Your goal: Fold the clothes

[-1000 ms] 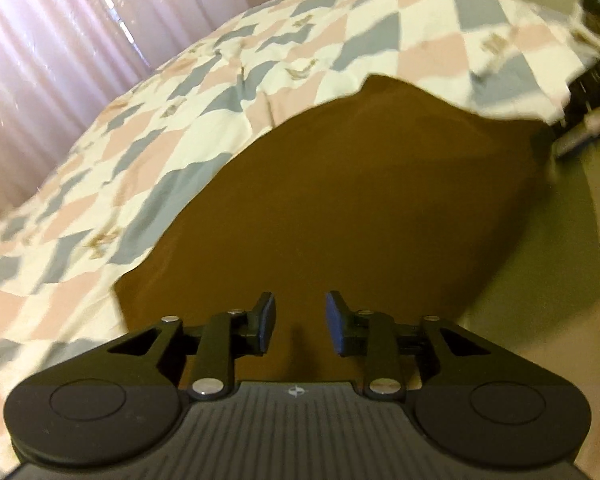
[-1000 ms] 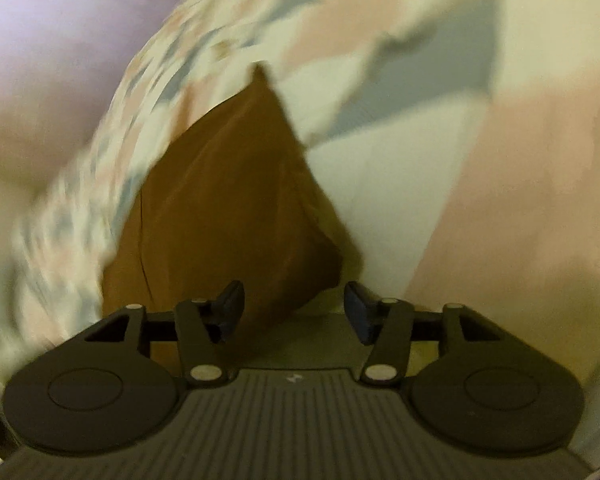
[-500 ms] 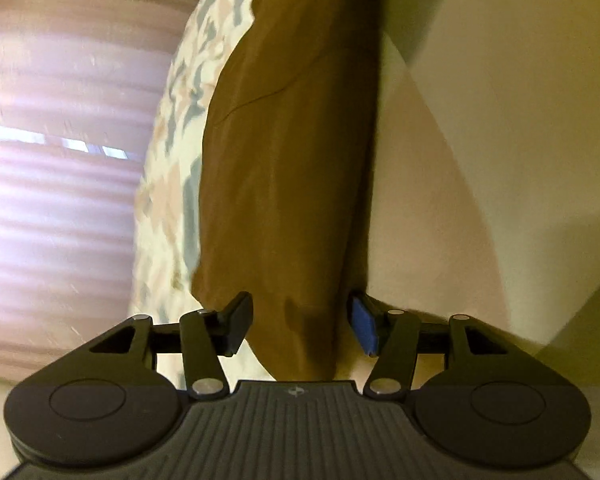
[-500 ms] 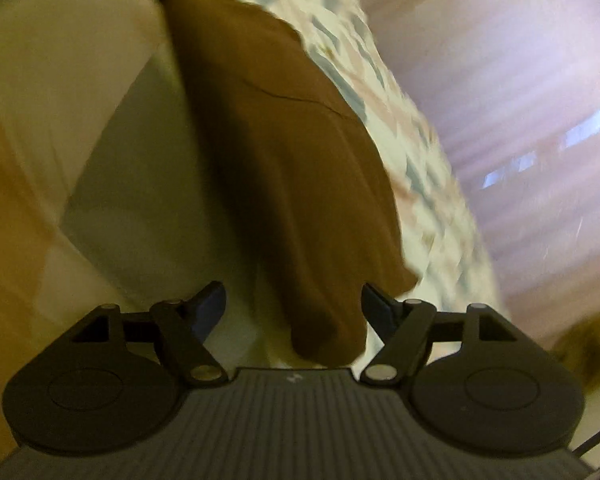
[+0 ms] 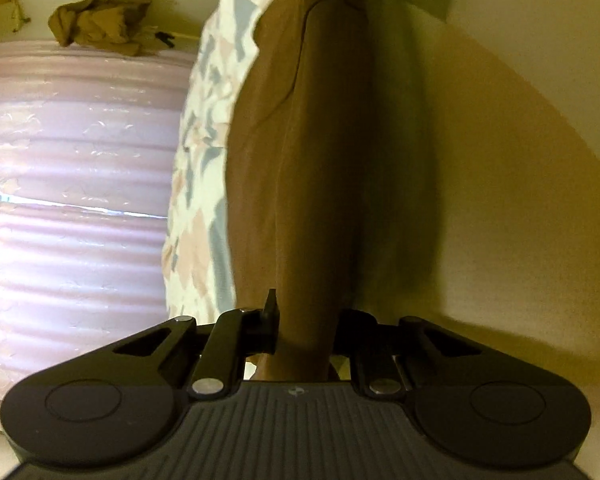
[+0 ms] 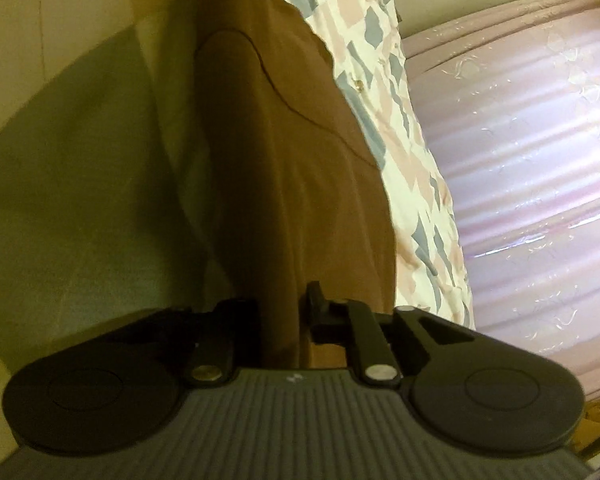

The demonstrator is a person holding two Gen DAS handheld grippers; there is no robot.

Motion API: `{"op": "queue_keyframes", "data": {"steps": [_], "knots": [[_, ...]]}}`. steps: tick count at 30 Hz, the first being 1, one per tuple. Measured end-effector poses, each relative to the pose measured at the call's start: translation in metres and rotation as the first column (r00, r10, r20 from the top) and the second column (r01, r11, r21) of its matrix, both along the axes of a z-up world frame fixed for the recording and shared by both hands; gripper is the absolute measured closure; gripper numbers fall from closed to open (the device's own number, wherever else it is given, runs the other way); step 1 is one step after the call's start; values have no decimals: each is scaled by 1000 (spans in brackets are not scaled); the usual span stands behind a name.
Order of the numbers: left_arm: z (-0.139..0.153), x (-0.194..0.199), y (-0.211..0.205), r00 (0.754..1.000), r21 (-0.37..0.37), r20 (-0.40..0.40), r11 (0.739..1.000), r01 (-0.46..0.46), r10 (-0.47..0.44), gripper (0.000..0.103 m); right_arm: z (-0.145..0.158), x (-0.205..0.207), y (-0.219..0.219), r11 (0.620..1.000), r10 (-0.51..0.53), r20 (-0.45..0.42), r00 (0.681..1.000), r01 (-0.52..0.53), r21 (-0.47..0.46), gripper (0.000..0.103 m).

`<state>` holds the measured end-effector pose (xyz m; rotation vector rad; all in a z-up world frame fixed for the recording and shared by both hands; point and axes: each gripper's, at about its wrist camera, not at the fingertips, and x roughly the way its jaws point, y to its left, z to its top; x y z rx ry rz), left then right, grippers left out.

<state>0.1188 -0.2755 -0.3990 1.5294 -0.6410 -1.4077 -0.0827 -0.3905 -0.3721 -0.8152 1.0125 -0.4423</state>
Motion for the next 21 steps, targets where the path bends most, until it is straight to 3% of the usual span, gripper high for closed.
{"op": "queue_keyframes", "data": {"steps": [7, 10, 12, 14, 17, 21], "knots": [[52, -14, 21, 998, -34, -45, 999, -40, 39, 89, 59, -16, 16, 997, -15, 2, 1000, 15, 81, 96], [87, -27, 43, 996, -9, -60, 998, -59, 59, 89, 96, -27, 36, 977, -11, -21, 1000, 15, 211, 96], [117, -36, 64, 995, 29, -67, 997, -67, 68, 89, 129, -37, 48, 934, -18, -31, 999, 28, 356, 96], [149, -45, 82, 994, 85, -78, 994, -75, 82, 89, 163, -47, 59, 866, -27, -40, 999, 43, 497, 96], [203, -54, 98, 991, 170, -94, 982, -79, 96, 88, 212, -56, 55, 715, -35, -66, 997, 71, 696, 96], [262, -46, 83, 994, 270, -87, 962, -37, 62, 88, 262, -62, 16, 420, -40, -77, 996, 87, 903, 96]]}}
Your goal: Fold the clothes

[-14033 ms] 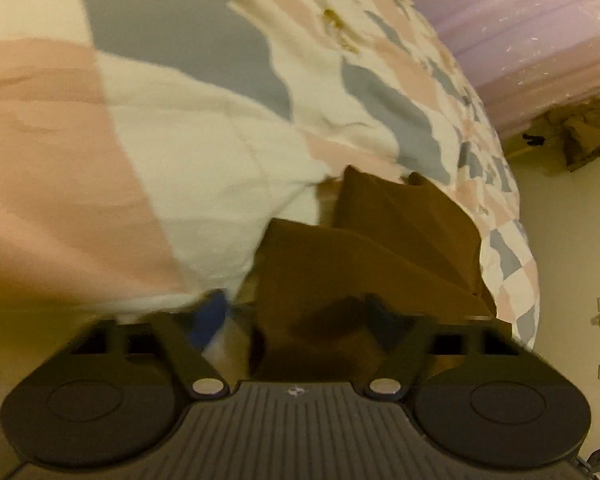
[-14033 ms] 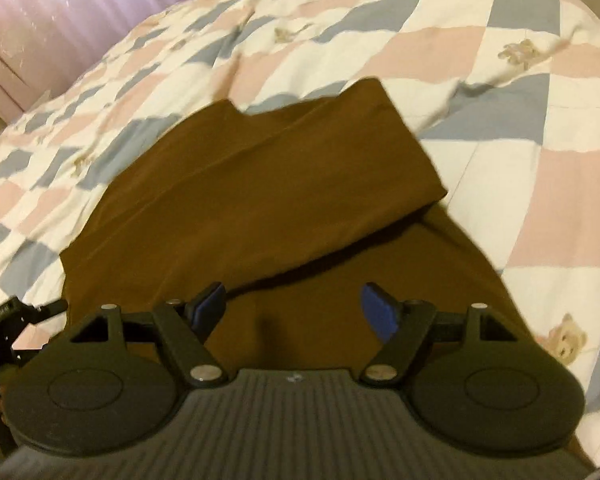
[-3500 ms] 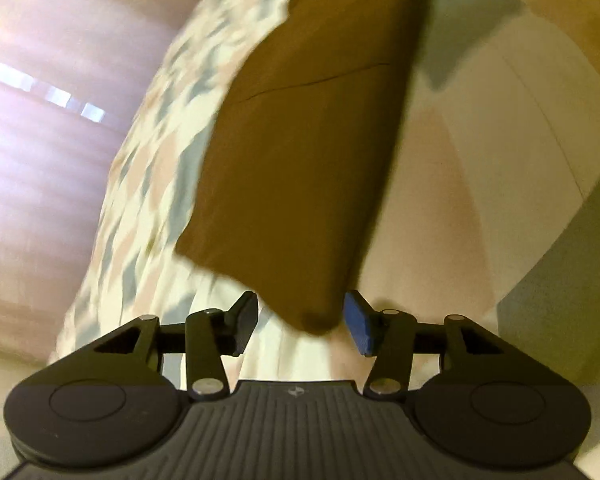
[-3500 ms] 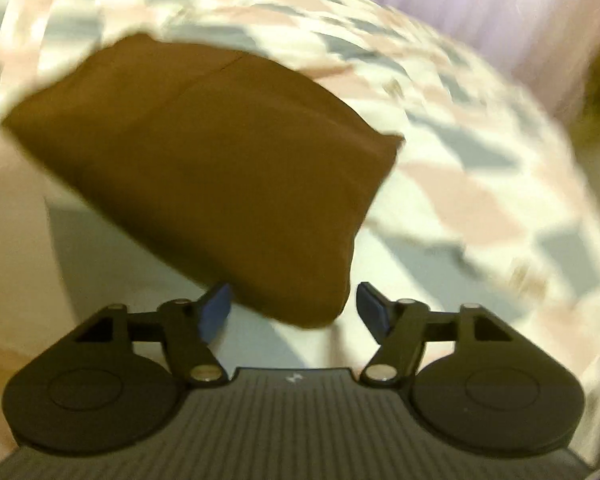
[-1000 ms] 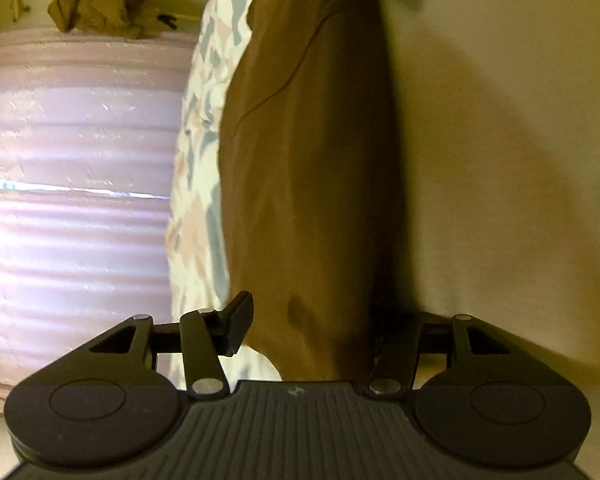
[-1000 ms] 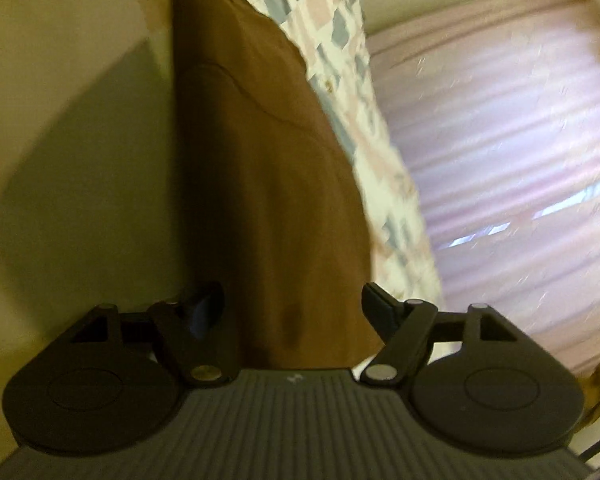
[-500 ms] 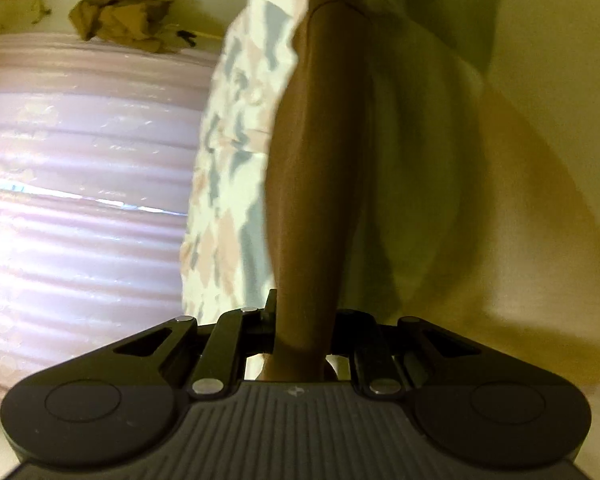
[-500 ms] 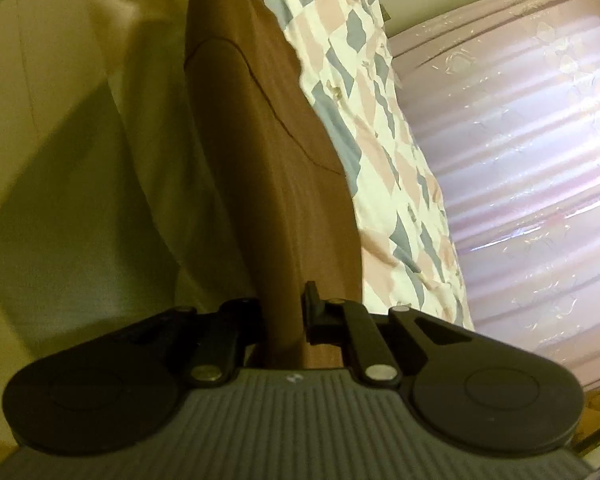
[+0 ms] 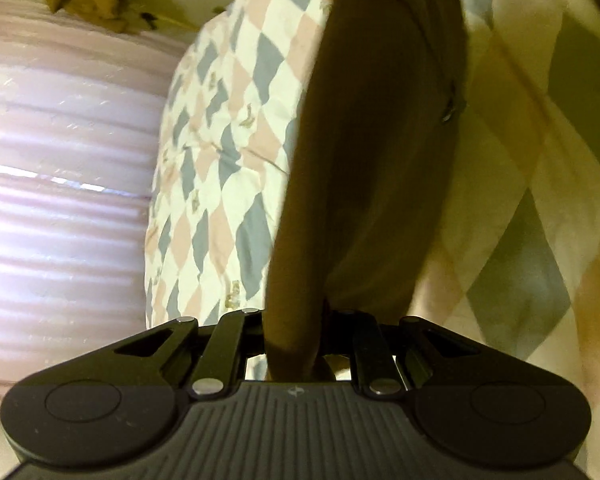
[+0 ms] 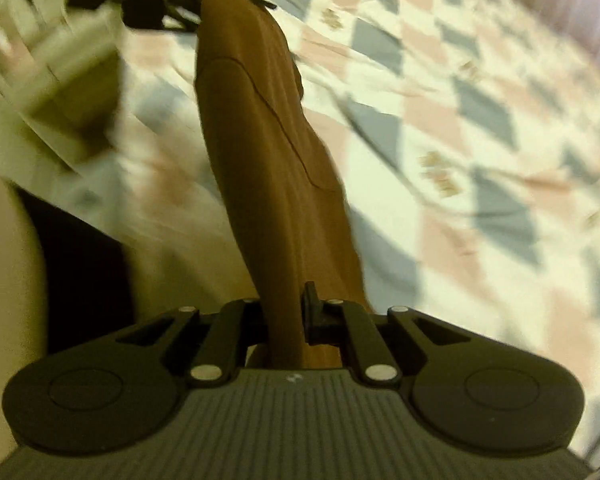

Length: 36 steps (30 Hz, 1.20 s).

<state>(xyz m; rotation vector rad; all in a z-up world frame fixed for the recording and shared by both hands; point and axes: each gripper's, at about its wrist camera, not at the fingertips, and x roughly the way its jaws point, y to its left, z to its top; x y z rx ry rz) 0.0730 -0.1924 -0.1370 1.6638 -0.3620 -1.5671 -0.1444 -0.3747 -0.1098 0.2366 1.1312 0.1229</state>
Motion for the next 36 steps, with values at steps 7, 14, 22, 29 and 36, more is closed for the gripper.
{"op": "queue_keyframes", "data": {"steps": [7, 14, 22, 29, 36], "knots": [[-31, 36, -152, 994, 107, -111, 994, 35, -23, 78, -52, 21, -142, 917, -175, -110, 978, 203, 343, 95], [-156, 79, -264, 946, 191, -209, 959, -208, 247, 66, -207, -3, -273, 756, -644, -265, 718, 651, -70, 50], [-159, 109, -224, 756, 305, -430, 868, -393, 493, 66, -180, -23, -188, 748, -663, 78, 745, 664, 16, 54], [-156, 83, -163, 616, 354, -533, 814, -460, 580, 67, -200, -24, -143, 817, -574, -213, 791, 532, -222, 66], [-141, -18, -119, 493, 351, -657, 810, -470, 570, 67, -164, -14, -131, 870, -455, -22, 890, 439, -223, 63]]}}
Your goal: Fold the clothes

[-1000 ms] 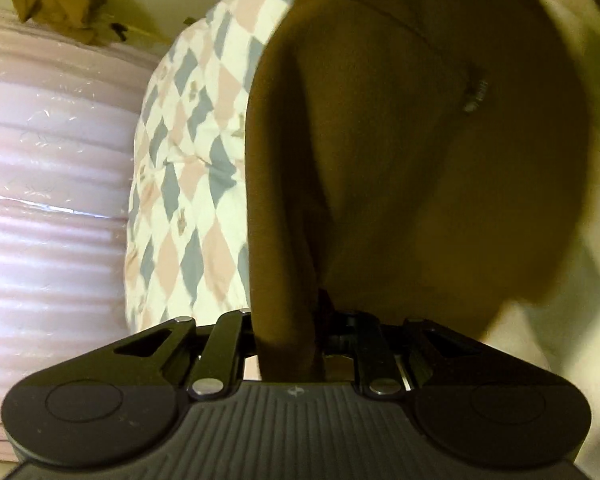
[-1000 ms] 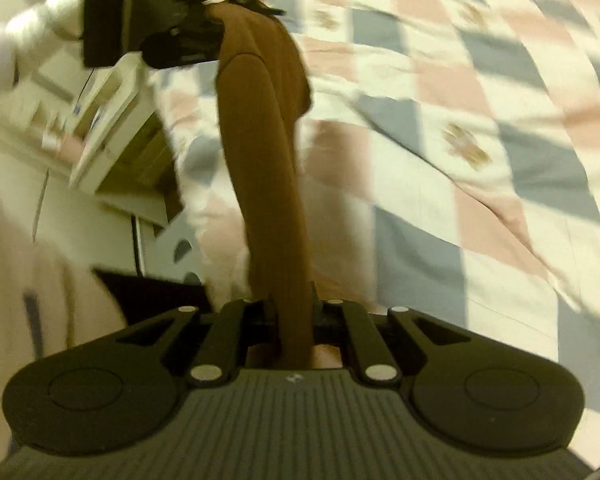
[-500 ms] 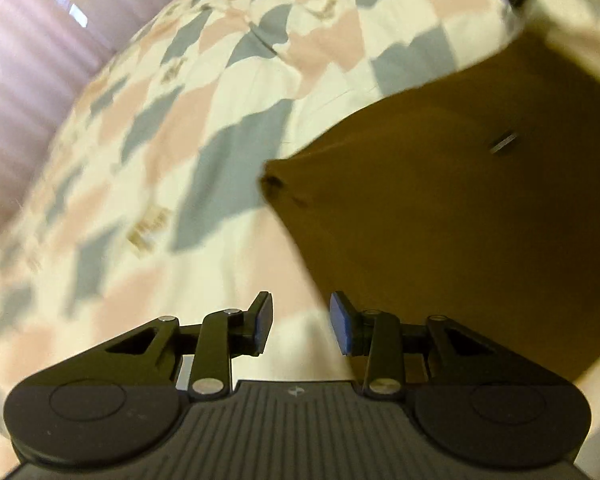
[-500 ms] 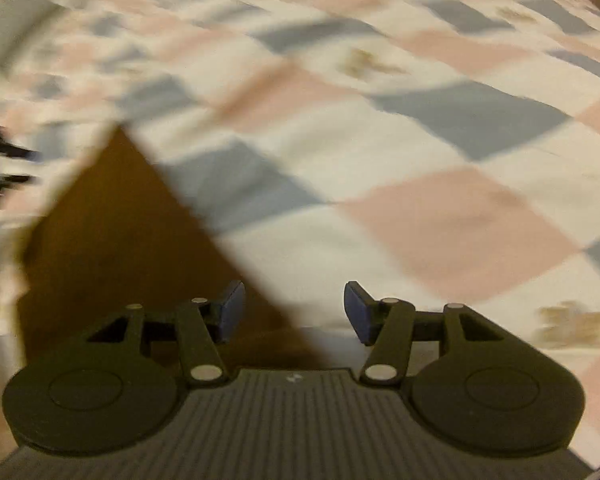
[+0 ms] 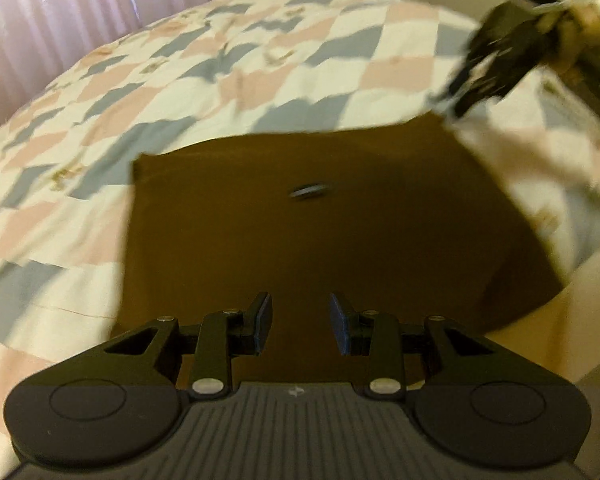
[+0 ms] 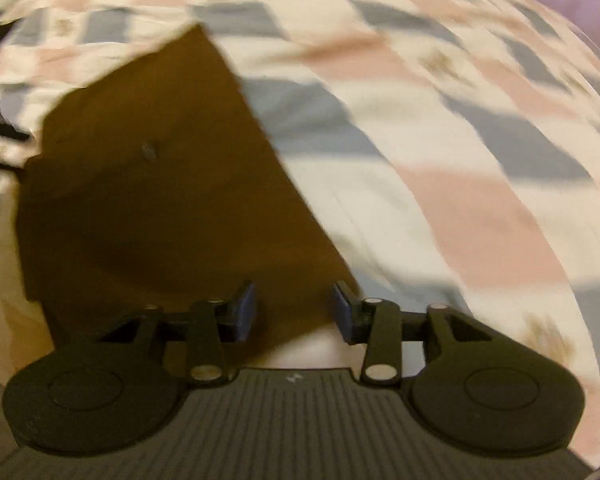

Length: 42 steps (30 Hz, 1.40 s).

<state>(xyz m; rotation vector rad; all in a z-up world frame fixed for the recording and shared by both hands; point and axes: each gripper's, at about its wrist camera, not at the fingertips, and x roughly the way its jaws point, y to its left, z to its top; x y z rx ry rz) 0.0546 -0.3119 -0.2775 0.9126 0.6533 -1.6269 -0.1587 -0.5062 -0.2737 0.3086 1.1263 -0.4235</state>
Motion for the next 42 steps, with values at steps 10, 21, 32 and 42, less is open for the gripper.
{"op": "queue_keyframes", "data": {"steps": [10, 21, 32, 42], "knots": [[-23, -221, 43, 956, -32, 221, 981, -189, 191, 53, -18, -70, 49, 783, 564, -73, 823, -560, -271, 41], [-90, -321, 10, 798, -42, 553, 964, -261, 240, 36, -78, -109, 62, 323, 835, -227, 500, -782, -534, 30], [-111, -308, -5, 661, -85, 723, 975, -205, 202, 67, -108, -101, 43, -54, 877, -400, 268, -770, -636, 48], [-105, -308, -2, 690, -89, 695, 976, -197, 203, 95, -120, -94, 28, -152, 895, -426, 132, -808, -570, 88]]}}
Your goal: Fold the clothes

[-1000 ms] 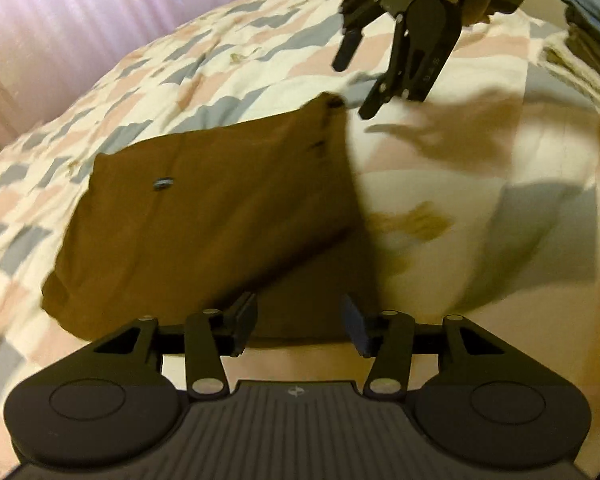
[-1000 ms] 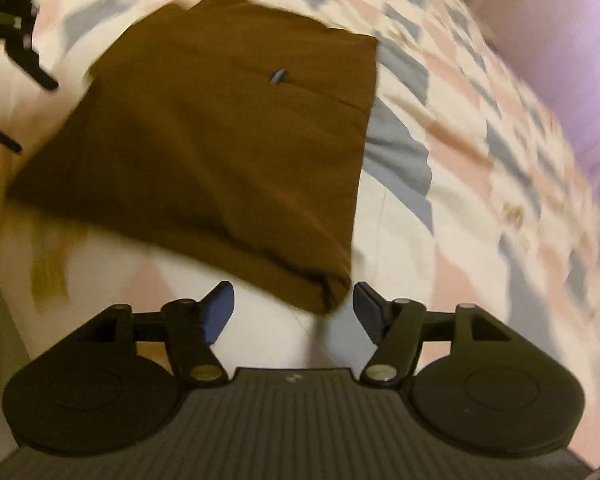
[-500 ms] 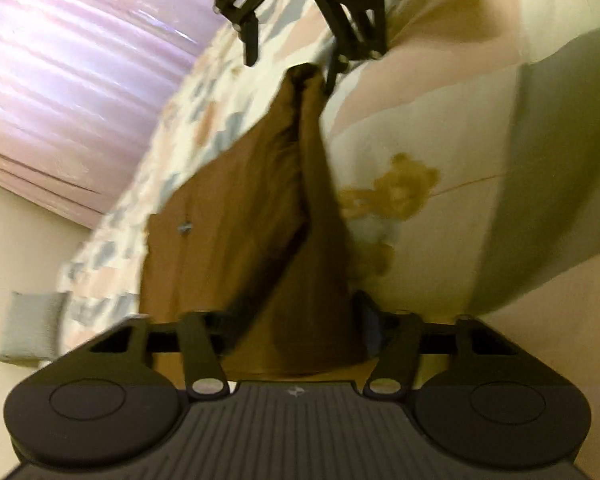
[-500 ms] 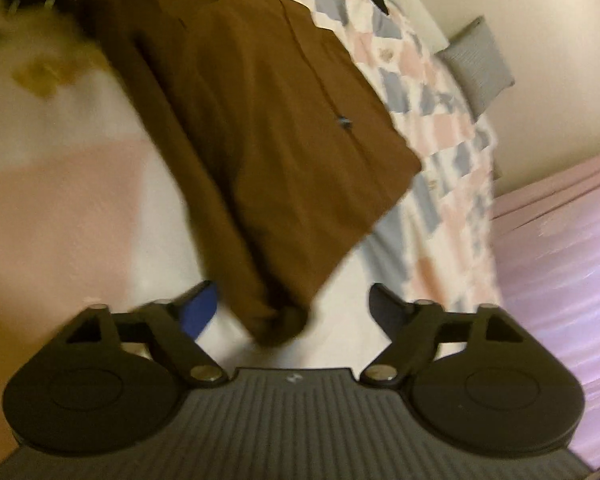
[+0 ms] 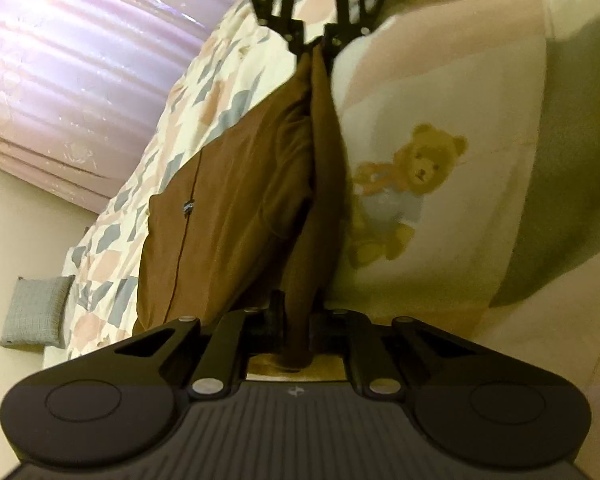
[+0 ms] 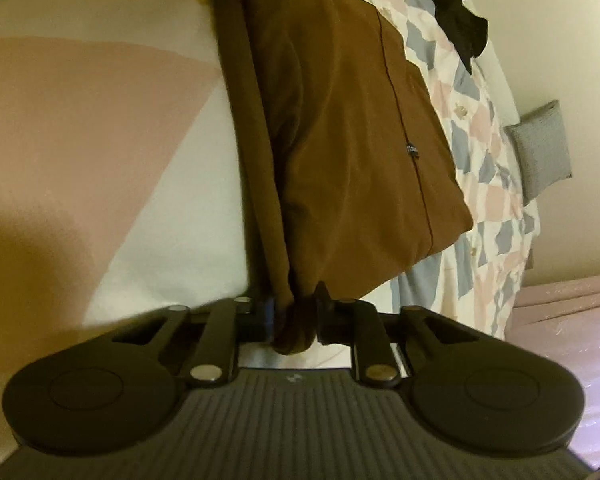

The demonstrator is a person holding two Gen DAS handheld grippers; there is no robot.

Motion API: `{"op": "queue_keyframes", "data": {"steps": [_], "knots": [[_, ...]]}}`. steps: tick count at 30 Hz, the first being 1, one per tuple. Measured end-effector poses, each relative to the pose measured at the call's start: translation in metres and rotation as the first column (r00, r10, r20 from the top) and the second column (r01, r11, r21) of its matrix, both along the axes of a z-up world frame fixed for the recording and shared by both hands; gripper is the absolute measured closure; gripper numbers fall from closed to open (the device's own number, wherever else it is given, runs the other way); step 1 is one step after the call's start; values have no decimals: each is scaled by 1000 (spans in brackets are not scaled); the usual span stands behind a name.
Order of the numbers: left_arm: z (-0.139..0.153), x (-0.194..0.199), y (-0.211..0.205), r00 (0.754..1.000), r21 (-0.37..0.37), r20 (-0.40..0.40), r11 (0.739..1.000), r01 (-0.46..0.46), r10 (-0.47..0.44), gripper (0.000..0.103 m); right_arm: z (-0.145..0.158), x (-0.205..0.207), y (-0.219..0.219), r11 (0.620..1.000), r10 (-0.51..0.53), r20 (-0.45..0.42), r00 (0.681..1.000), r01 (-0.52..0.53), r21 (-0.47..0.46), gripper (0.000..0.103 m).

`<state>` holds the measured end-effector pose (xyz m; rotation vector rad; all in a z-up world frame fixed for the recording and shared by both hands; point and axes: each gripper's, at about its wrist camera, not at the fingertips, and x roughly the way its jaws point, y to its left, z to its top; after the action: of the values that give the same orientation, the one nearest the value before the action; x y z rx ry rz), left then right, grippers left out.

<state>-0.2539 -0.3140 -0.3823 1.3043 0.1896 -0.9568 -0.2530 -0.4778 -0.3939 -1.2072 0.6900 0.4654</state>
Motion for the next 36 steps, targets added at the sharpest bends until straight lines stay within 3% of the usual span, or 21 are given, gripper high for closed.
{"op": "queue_keyframes", "data": {"steps": [4, 7, 13, 16, 20, 23, 25, 28, 30, 31, 32, 34, 36], "knots": [[24, -2, 16, 1000, -6, -16, 1000, 13, -13, 96, 25, -11, 10, 998, -26, -32, 999, 28, 49, 91], [45, -9, 35, 999, 3, -39, 1000, -12, 12, 96, 54, -47, 24, 995, -24, -67, 997, 31, 99, 91], [67, -35, 63, 988, 48, -146, 998, -44, 50, 95, 85, -75, 51, 981, -8, -244, 970, 55, 184, 91], [85, -11, 60, 982, 27, -177, 998, -59, 63, 94, 107, -42, 42, 968, -40, -333, 942, 119, 221, 93], [121, 57, 46, 972, -44, -217, 994, -99, 88, 93, 150, 33, 12, 941, -95, -390, 916, 210, 264, 93], [135, 118, 30, 974, -81, -201, 989, -124, 106, 93, 169, 98, -10, 925, -131, -409, 903, 259, 277, 93], [134, 161, 19, 972, -101, -195, 983, -153, 131, 92, 172, 140, -24, 915, -160, -408, 899, 290, 280, 93], [118, 225, 3, 957, -118, -217, 968, -221, 192, 92, 147, 209, -41, 882, -229, -416, 880, 369, 293, 92], [97, 265, -5, 923, -105, -291, 951, -292, 252, 88, 127, 253, -51, 853, -277, -423, 863, 423, 304, 91], [85, 284, -9, 896, -91, -341, 939, -332, 284, 81, 114, 274, -57, 830, -306, -440, 844, 463, 311, 89], [73, 303, -12, 864, -75, -392, 925, -373, 316, 74, 96, 291, -63, 789, -345, -481, 806, 526, 316, 83], [56, 333, -11, 772, -44, -513, 886, -462, 376, 62, 68, 309, -75, 711, -423, -523, 741, 629, 316, 68], [52, 351, 0, 678, -47, -619, 843, -536, 396, 60, 61, 309, -95, 589, -473, -553, 686, 713, 380, 56]]}}
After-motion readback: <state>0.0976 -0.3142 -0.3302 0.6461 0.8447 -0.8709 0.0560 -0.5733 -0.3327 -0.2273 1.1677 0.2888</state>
